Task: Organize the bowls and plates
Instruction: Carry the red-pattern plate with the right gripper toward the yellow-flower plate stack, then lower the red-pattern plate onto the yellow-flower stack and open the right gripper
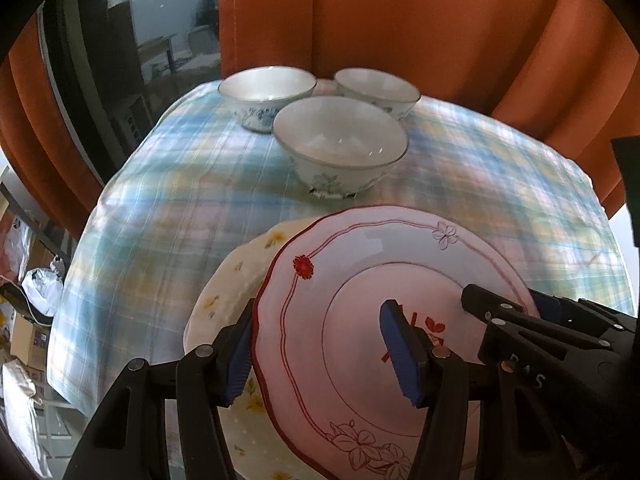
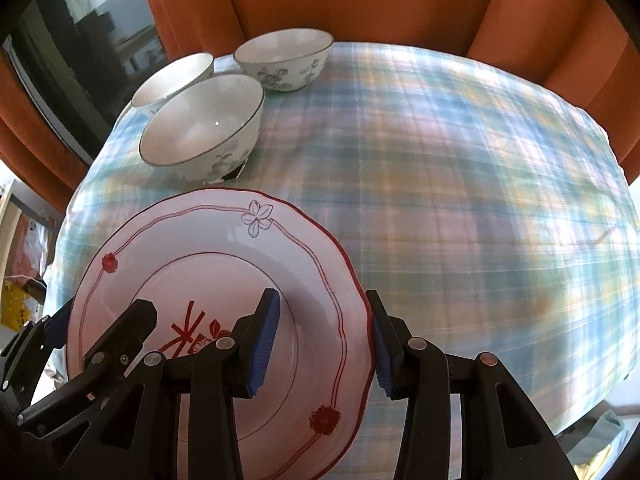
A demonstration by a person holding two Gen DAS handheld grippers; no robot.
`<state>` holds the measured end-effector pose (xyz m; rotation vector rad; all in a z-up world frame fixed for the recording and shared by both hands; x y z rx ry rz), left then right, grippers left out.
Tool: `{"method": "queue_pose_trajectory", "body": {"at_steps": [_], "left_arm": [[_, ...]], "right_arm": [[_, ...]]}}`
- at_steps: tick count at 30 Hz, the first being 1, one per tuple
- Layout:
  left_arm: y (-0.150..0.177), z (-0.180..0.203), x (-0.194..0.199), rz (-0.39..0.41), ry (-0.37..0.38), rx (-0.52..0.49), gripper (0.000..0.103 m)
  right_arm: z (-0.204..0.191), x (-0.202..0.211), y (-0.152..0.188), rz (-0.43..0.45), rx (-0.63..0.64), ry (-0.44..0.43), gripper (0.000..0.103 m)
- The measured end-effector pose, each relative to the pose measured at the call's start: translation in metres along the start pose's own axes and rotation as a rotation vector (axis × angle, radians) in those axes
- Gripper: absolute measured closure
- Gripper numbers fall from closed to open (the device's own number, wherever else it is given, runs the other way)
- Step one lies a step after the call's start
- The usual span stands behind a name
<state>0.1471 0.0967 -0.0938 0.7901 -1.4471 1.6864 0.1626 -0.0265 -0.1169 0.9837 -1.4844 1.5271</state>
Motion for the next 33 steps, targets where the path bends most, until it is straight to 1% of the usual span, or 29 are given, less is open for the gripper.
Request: {"method": "queue_pose_trajectory", "body": {"at_steps": [4, 7, 9, 13, 17, 19, 21, 23, 26, 27, 28, 29, 30, 31, 33], "left_arm": [[0.007, -0.005, -0.007, -0.033, -0.003, 0.008, 0.044], [0.013, -0.006, -0.015, -0.07, -0.026, -0.005, 0.043], [0.015, -0.01, -0.018, -0.08, -0.013, 0.02, 0.043], [0.016, -0.011, -0.018, -0.082, -0.014, 0.031, 0.042], [0.018, -0.011, -0.02, -0.104, -0.045, 0.016, 0.042], [0.017, -0.009, -0.018, -0.099, -0.055, -0.004, 0.042], [0.015, -0.007, -0.014, -0.08, -0.046, -0.018, 0.042], [0.014, -0.006, -0.01, -0.063, -0.046, -0.025, 0.041], [0.013, -0.008, -0.007, -0.054, -0.05, -0.022, 0.041], [0.013, -0.009, -0.006, -0.052, -0.05, -0.022, 0.041], [0.013, -0.009, -0.005, -0.05, -0.051, -0.024, 0.041], [0.013, -0.009, -0.005, -0.047, -0.049, -0.026, 0.041], [0.014, -0.009, -0.004, -0.046, -0.047, -0.027, 0.041], [0.014, -0.009, -0.004, -0.045, -0.045, -0.028, 0.041], [0.016, -0.01, -0.003, -0.047, -0.042, -0.031, 0.04]], "right_arm": [[-0.004, -0.001, 0.001, 0.015, 0.011, 0.025, 0.056], [-0.007, 0.0, 0.002, 0.027, 0.014, 0.035, 0.056], [-0.009, 0.0, 0.002, 0.034, 0.024, 0.049, 0.056], [-0.01, -0.001, 0.002, 0.037, 0.031, 0.05, 0.056], [-0.014, 0.0, 0.002, 0.028, 0.054, 0.05, 0.056], [-0.015, 0.001, 0.002, 0.011, 0.059, 0.033, 0.056], [-0.009, 0.003, 0.002, 0.01, 0.044, 0.071, 0.056], [-0.004, 0.007, -0.001, 0.014, 0.011, 0.061, 0.054], [0.0, 0.018, -0.004, 0.061, -0.012, 0.071, 0.054], [0.001, 0.022, -0.006, 0.079, -0.016, 0.07, 0.059], [0.0, 0.026, -0.008, 0.096, -0.023, 0.055, 0.068], [-0.001, 0.029, -0.009, 0.115, -0.025, 0.046, 0.074], [-0.003, 0.032, -0.011, 0.132, -0.023, 0.045, 0.083], [-0.005, 0.032, -0.011, 0.139, -0.017, 0.044, 0.087], [-0.007, 0.03, -0.012, 0.129, -0.016, 0.041, 0.087]]}}
Point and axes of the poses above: each gripper's, at about its wrist camera, not at the fingertips, and x roughly against the way its jaws point, z to its right, y to its underside, the point moved 5 cm from there along -x, roughly the way its jaws point, and after that the axes turned 5 degrees about y, right-handed, at the moved point
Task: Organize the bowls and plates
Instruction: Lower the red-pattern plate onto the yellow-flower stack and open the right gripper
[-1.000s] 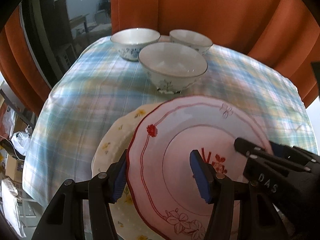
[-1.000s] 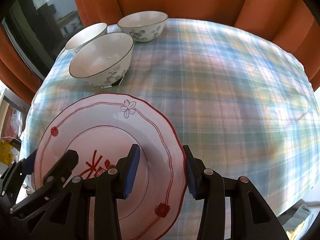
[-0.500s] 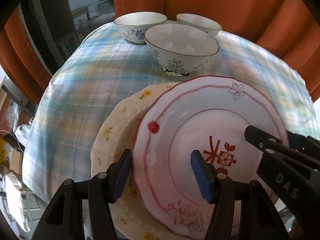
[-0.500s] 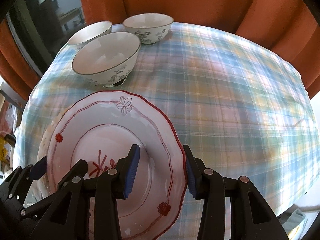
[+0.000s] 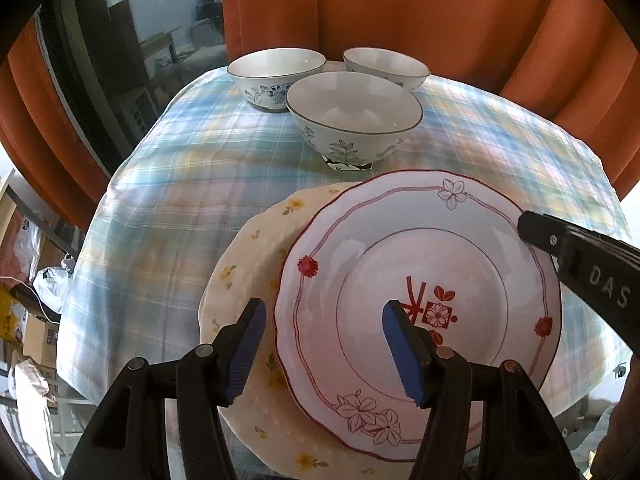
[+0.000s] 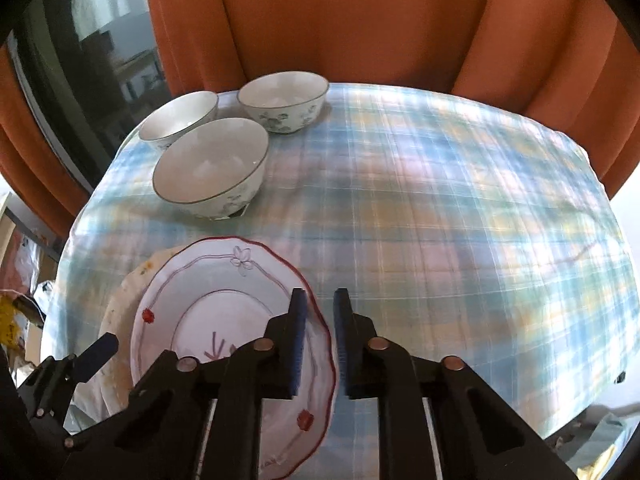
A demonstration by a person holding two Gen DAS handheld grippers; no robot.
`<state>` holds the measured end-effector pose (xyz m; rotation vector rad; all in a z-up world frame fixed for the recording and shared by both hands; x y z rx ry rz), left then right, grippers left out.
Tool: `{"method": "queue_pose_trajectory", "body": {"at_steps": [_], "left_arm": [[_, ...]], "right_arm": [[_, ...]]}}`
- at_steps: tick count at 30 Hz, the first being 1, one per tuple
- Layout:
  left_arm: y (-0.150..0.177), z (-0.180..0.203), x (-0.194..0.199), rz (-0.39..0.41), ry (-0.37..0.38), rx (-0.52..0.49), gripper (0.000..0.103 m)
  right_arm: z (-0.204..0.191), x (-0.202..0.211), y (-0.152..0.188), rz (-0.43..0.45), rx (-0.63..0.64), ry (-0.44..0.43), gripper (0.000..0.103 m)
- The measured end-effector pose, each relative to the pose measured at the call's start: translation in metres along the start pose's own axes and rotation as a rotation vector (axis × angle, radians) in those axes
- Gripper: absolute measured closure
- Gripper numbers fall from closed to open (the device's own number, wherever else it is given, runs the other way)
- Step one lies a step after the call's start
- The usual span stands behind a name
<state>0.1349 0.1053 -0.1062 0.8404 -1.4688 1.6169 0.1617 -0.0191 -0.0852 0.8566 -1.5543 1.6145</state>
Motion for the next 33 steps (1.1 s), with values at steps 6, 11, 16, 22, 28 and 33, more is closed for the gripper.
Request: {"method": "queue_pose_trajectory", "body": {"at_steps": [6, 11, 16, 22, 28, 33], "left_arm": [[0.004, -0.013, 0.001, -0.012, -0.016, 0.011, 0.04], [0.003, -0.022, 0.007, 0.01, -0.043, 0.005, 0.04], [0.002, -0.019, 0.006, 0.019, -0.043, -0.015, 0.039], [0.001, -0.018, 0.004, 0.014, -0.04, -0.014, 0.037], [-0.013, -0.016, 0.018, 0.042, -0.015, -0.033, 0.032], [-0.029, -0.013, 0.038, 0.097, 0.021, -0.048, 0.023]], "right_arm": [[-0.003, -0.004, 0.008, -0.042, -0.017, -0.017, 0.087], [-0.012, -0.017, 0.029, -0.131, -0.032, -0.044, 0.087], [-0.017, -0.02, 0.028, -0.125, -0.028, -0.039, 0.086], [-0.016, -0.021, 0.027, -0.125, -0.029, -0.036, 0.085], [-0.021, 0.007, 0.013, -0.051, -0.027, -0.074, 0.036], [-0.027, 0.028, 0.0, -0.001, -0.011, -0.088, 0.035]]}}
Point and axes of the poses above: each gripper's, at about its wrist camera, not at the fingertips, and x roughly against the way its jaws point, z to its right, y to its underside, the point moved 5 cm from there along -x, roughly the way its jaws point, and after that the axes turned 5 degrees about y, right-handed, at the moved point
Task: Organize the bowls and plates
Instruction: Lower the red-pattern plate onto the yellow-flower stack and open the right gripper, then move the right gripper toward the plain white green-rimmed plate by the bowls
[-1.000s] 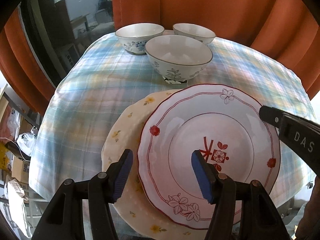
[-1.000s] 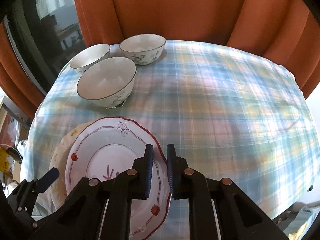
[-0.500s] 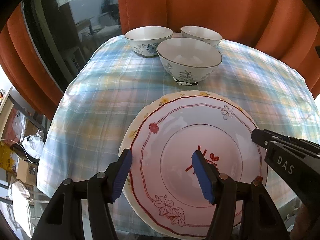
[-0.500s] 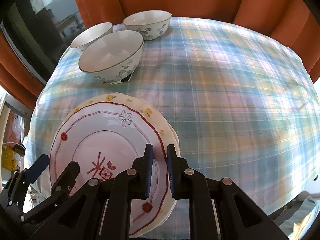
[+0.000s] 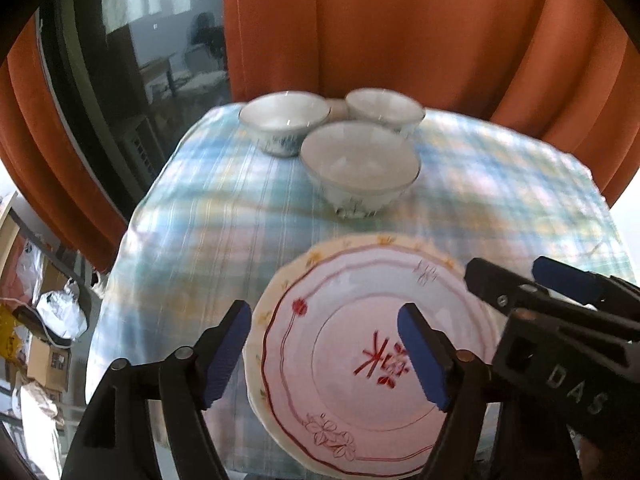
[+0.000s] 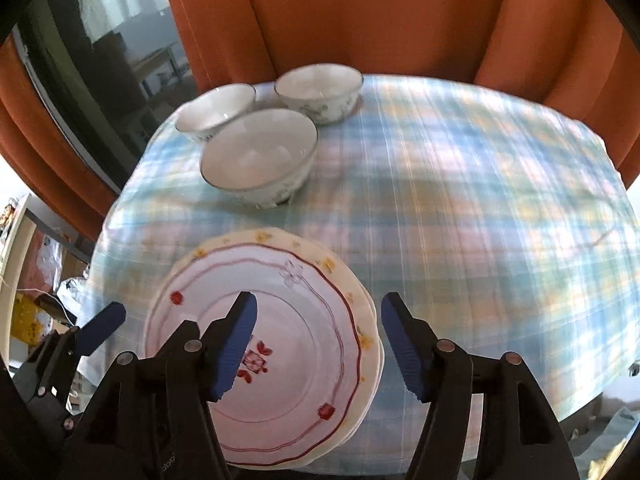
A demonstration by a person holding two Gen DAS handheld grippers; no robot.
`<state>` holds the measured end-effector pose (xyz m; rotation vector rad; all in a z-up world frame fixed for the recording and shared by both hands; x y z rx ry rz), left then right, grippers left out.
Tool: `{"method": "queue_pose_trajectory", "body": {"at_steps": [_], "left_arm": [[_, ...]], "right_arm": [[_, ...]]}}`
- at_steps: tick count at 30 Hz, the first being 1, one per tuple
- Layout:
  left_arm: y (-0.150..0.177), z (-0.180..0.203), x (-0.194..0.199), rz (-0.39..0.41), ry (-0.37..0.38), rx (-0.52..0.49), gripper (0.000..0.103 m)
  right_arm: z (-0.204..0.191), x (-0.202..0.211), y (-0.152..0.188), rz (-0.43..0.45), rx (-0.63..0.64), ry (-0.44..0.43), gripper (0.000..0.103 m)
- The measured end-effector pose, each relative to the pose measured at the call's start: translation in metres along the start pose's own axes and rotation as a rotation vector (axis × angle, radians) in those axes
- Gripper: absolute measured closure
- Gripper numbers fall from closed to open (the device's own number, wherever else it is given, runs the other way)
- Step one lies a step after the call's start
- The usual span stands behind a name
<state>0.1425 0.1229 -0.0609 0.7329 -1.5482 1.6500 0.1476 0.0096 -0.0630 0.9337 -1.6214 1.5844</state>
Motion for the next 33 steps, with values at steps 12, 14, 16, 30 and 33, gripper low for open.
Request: {"method": "queue_pose_trajectory", "body": {"at_steps": [12, 14, 16, 30, 33], "left_arm": [[-0.047, -0.004, -0.021, 0.024, -0.032, 0.019, 0.019], [-0.063, -0.01, -0.03, 0.026, -0.043, 0.035, 0.019], [-0.08, -0.017, -0.036, 0.03, -0.064, 0.043, 0.019], [-0.146, -0.029, -0.099, 0.016, -0.082, 0.008, 0.024], [-0.146, -0.028, -0.115, -0.004, -0.088, -0.009, 0.031]], "right_arm": [[-0.006, -0.008, -0.04, 0.016, 0.035, -0.028, 0.035], [-0.008, -0.017, -0.054, 0.013, 0.039, -0.042, 0.035], [-0.011, -0.026, -0.072, 0.019, 0.038, -0.067, 0.035], [-0.021, -0.084, -0.156, 0.031, 0.094, -0.088, 0.035], [-0.02, -0.104, -0.155, -0.002, 0.094, -0.097, 0.039]]}}
Point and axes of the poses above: each gripper's, at about its wrist camera, not at the fingertips, and x roughly against the way its jaws point, z to its right, y to its underside, the point moved 5 cm from there along -x, roughly the way its jaws point, and after that the axes turned 5 degrees about y, right-handed, at the moved point
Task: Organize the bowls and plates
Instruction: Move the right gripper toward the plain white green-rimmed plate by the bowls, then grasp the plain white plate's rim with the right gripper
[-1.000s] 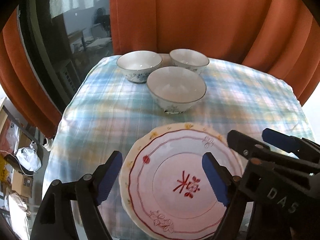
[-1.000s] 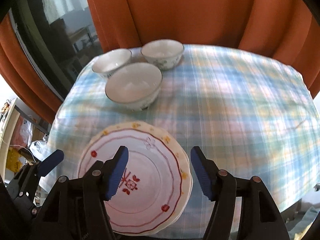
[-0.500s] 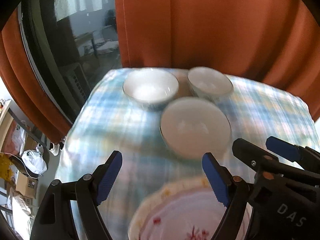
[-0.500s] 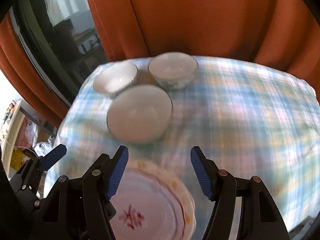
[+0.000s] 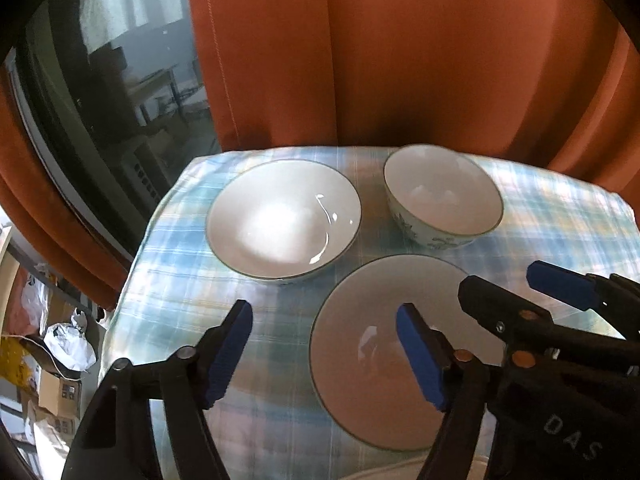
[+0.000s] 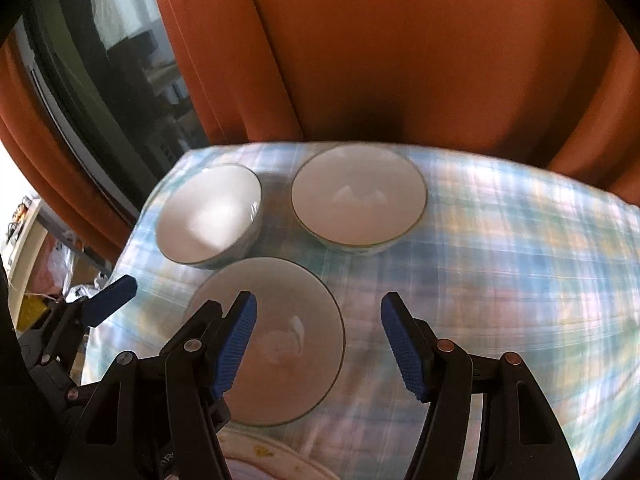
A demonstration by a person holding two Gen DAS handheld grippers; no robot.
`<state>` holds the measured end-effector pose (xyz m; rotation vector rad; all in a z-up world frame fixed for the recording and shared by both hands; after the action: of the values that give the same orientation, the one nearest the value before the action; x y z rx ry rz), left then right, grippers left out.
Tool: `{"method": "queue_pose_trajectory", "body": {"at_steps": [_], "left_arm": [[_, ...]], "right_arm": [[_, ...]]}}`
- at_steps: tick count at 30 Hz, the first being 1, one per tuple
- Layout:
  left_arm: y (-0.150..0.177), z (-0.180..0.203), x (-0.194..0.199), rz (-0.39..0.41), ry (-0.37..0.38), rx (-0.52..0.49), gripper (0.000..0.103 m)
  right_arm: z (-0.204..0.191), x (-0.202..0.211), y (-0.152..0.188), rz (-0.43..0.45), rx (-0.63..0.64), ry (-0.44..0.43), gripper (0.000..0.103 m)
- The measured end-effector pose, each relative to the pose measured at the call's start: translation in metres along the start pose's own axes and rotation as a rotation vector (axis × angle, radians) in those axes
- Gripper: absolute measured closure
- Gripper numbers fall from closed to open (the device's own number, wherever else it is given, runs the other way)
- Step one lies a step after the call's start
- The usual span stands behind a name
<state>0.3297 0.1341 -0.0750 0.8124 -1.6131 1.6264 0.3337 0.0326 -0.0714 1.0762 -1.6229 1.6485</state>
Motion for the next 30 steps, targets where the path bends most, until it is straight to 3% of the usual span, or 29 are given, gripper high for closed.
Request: {"method": "queue_pose_trajectory", "body": {"at_steps": [9, 14, 23, 30], "left_arm": [[0.004, -0.005, -0.031, -0.069, -0.001, 0.028, 0.056], [0.008, 0.001, -0.035, -0.095, 0.038, 0.045, 0.073], [0.011, 0.007, -0.031, -0.103, 0.012, 0.047, 0.073], [0.007, 0.01, -0.018, -0.084, 0.037, 0.035, 0.074]], "right_arm": [[0.001, -0.037, -0.001, -0.061, 0.004, 0.014, 0.064], [-0.005, -0.048, 0.002, -0.087, 0.013, -0.012, 0.073], [-0.008, -0.047, 0.002, -0.089, 0.022, 0.002, 0.074], [-0.011, -0.032, 0.0, -0.057, 0.044, 0.016, 0.074]]}}
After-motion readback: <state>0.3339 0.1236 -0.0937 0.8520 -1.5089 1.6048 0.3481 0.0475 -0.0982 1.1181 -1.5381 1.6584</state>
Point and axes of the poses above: each gripper's, at about its wrist camera, not at the fingertips, and x roughly against the way its jaws point, z to its right, y to its underside, the point moved 5 cm from there along -x, roughly the way its jaws point, and after that the axes turned 5 degrees about y, right-handed, at the moved point
